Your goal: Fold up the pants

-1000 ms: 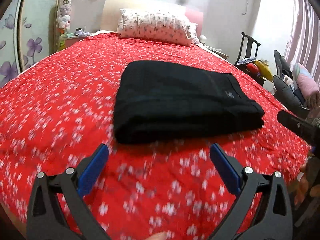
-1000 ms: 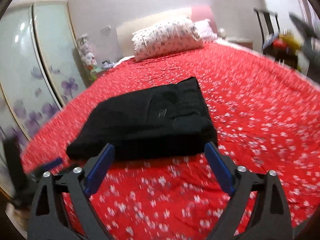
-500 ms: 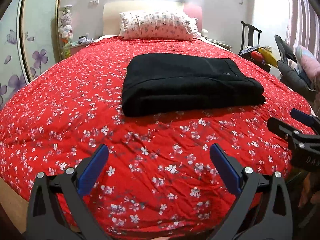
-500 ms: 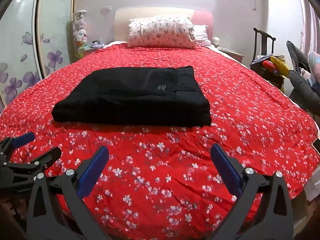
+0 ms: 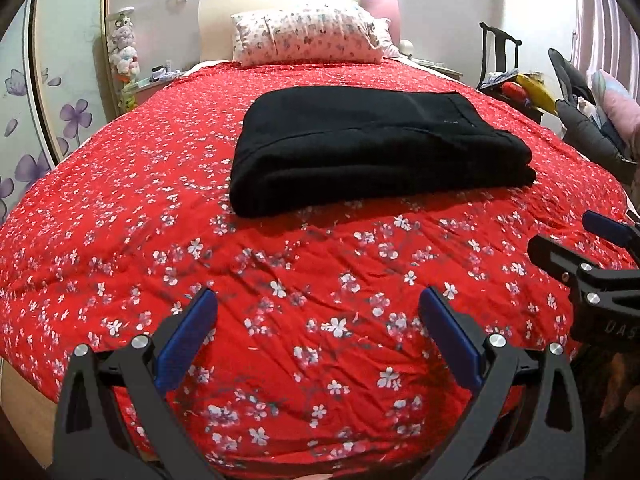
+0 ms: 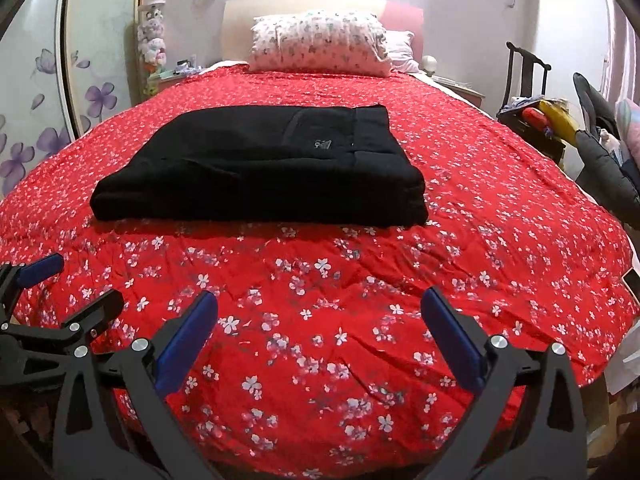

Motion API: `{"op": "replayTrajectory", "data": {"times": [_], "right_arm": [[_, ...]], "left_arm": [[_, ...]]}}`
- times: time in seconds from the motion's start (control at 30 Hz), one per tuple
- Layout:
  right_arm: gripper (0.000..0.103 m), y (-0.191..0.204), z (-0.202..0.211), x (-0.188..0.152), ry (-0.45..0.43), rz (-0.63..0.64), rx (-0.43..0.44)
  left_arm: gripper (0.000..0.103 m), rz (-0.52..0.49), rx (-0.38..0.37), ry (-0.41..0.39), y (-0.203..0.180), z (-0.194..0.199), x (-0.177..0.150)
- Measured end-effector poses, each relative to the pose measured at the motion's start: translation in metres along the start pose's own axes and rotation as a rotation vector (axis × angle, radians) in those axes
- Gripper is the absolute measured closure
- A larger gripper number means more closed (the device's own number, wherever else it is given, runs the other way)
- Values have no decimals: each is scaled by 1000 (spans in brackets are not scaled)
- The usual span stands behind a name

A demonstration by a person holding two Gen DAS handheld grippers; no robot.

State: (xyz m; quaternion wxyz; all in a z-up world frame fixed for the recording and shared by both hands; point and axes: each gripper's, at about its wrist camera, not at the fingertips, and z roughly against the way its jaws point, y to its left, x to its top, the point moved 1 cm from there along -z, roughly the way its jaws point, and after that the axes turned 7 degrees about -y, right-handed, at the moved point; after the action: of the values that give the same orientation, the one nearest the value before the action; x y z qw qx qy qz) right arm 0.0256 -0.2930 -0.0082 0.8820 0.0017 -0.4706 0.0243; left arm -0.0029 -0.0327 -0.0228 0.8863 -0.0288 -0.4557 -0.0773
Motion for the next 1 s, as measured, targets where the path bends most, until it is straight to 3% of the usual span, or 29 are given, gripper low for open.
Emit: {"op": "replayTrajectory", "data": {"times": [0.43,1.0], "right_arm": [[1,0,-3,-2,24,6,-1],[1,-1,-5,-4,34,6,1]], "left_arm": [[2,-49,18,-11,-14,0,-1],[2,-42,15,-8,-16,1,-2]]}}
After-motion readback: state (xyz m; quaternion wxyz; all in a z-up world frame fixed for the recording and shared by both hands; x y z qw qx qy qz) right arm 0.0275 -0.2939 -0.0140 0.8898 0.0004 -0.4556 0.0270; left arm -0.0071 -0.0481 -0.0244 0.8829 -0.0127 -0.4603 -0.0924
